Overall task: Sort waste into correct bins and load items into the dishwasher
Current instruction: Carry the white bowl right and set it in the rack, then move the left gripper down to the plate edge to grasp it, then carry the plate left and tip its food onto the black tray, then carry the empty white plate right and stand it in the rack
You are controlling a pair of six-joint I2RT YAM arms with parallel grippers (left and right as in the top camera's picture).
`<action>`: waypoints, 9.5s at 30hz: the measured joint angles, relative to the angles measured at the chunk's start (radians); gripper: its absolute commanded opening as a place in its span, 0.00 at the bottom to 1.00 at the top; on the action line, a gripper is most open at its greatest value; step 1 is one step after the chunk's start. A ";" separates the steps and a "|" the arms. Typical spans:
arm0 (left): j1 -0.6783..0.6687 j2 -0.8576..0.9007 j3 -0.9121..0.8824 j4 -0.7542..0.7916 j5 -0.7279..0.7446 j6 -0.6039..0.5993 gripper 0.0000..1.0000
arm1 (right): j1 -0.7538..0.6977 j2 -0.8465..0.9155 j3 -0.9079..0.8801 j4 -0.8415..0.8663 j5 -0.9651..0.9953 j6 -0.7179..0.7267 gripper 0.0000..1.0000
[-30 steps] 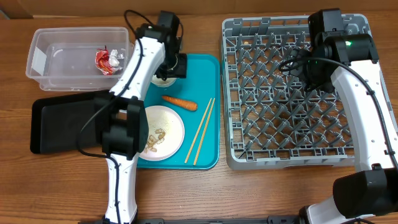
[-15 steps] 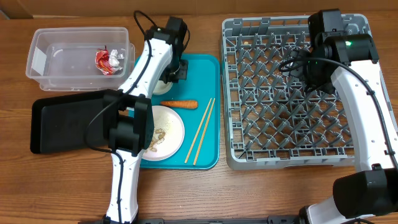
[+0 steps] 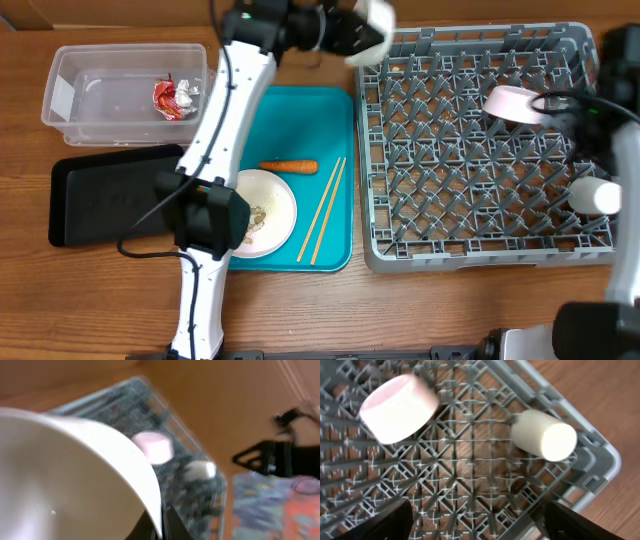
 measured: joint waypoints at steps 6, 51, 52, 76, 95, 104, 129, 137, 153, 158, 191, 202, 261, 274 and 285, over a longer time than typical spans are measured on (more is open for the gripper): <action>-0.168 0.024 -0.007 0.476 0.086 -0.210 0.04 | -0.044 -0.022 0.001 -0.018 -0.045 0.000 0.88; 0.030 0.201 -0.009 -0.175 -0.156 -0.306 1.00 | -0.045 -0.022 0.001 -0.018 -0.054 -0.023 0.88; 0.028 0.162 -0.008 -0.245 -0.265 -0.264 1.00 | -0.045 -0.022 0.001 -0.017 -0.054 -0.022 0.88; 0.016 -0.282 -0.355 -0.939 -1.067 -0.235 1.00 | -0.045 -0.022 0.001 -0.024 -0.054 -0.034 0.95; -0.188 -0.523 -1.192 -0.436 -1.138 -0.426 0.77 | -0.045 -0.022 0.001 -0.026 -0.054 -0.042 0.95; -0.188 -0.522 -1.292 -0.287 -1.078 -0.388 0.70 | -0.045 -0.022 0.001 -0.027 -0.054 -0.042 0.95; -0.188 -0.491 -1.308 -0.107 -0.964 -0.221 0.45 | -0.045 -0.022 0.001 -0.029 -0.054 -0.042 0.95; -0.188 -0.480 -1.331 -0.096 -0.979 -0.217 0.26 | -0.045 -0.022 0.001 -0.029 -0.054 -0.042 0.95; -0.189 -0.509 -1.369 -0.056 -1.057 -0.202 0.04 | -0.045 -0.022 0.001 -0.029 -0.055 -0.041 0.95; -0.192 -0.486 -1.312 -0.164 -1.122 -0.202 0.04 | -0.045 -0.022 0.001 -0.030 -0.054 -0.042 0.95; 0.087 -0.472 -0.904 -0.570 -1.206 -0.183 0.04 | -0.045 -0.022 0.001 -0.035 -0.073 -0.046 0.95; 0.420 -0.485 -0.904 -0.483 -0.932 -0.006 0.04 | -0.045 -0.022 0.001 -0.047 -0.073 -0.046 0.95; 0.986 -0.487 -0.891 -0.625 0.178 0.537 0.04 | -0.045 -0.022 0.001 -0.062 -0.073 -0.045 0.95; 0.972 -0.498 -0.890 -0.703 0.079 0.547 0.04 | -0.045 -0.022 0.001 -0.066 -0.072 -0.045 0.95; 0.536 -0.586 -0.883 -0.335 0.297 0.459 0.04 | -0.045 -0.022 0.001 -0.079 -0.074 -0.049 0.96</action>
